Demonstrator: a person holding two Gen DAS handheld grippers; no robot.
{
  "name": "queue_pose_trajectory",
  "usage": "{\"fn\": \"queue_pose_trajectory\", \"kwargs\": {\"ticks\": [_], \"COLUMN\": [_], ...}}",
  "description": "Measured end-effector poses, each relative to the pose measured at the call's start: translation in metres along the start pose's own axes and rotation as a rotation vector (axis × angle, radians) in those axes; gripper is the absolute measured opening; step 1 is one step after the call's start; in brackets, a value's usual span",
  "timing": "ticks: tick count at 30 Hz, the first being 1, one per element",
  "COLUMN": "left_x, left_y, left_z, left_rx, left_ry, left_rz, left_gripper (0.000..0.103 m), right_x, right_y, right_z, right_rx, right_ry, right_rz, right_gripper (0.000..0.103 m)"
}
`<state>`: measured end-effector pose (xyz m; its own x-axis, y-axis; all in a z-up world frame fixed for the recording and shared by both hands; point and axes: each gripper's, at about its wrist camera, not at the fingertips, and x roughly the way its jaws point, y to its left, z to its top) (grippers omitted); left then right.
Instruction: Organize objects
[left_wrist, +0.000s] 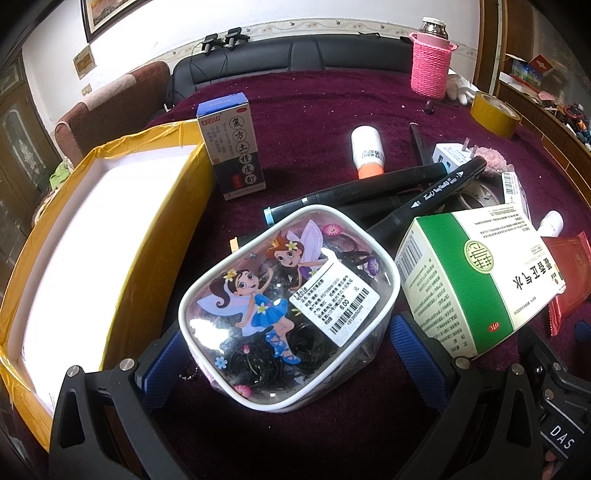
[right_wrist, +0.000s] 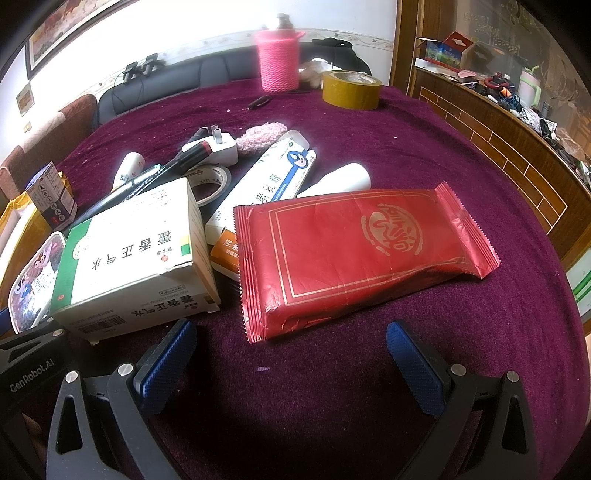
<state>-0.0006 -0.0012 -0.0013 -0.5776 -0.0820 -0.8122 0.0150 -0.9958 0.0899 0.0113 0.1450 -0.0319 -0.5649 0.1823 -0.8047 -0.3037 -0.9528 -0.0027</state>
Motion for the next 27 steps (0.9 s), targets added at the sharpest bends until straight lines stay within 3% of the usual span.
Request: {"fn": "queue_pose_trajectory", "kwargs": {"ticks": [9,14,18,22,27], "left_x": [-0.007,-0.017,-0.040,-0.069,-0.083], "left_y": [0.001,0.002,0.004,0.007,0.014], "left_z": [-0.009,-0.020,-0.030,-0.031,-0.026], "left_rx": [-0.039,-0.033,-0.030,0.003,0.048], "left_ry": [0.010,0.038,-0.018,-0.114,-0.142], "left_rz": [0.004,-0.031,-0.071,-0.126,-0.174], "left_gripper": [0.103,0.103,0.103,0.103,0.103], "right_x": [-0.004,-0.012,-0.023,-0.044,-0.061], "right_y": [-0.003,-0.010,-0.021,-0.028,-0.036], "right_z": [0.000,-0.009,-0.018,-0.027,-0.027], "right_rx": [-0.046,-0.085,-0.042,-0.047,-0.030], "right_ry": [0.024,0.046,0.045,-0.019,-0.068], "right_rz": [0.033,0.073,0.083,0.075,0.098], "right_gripper": [0.103,0.103,0.103,0.103,0.103]}}
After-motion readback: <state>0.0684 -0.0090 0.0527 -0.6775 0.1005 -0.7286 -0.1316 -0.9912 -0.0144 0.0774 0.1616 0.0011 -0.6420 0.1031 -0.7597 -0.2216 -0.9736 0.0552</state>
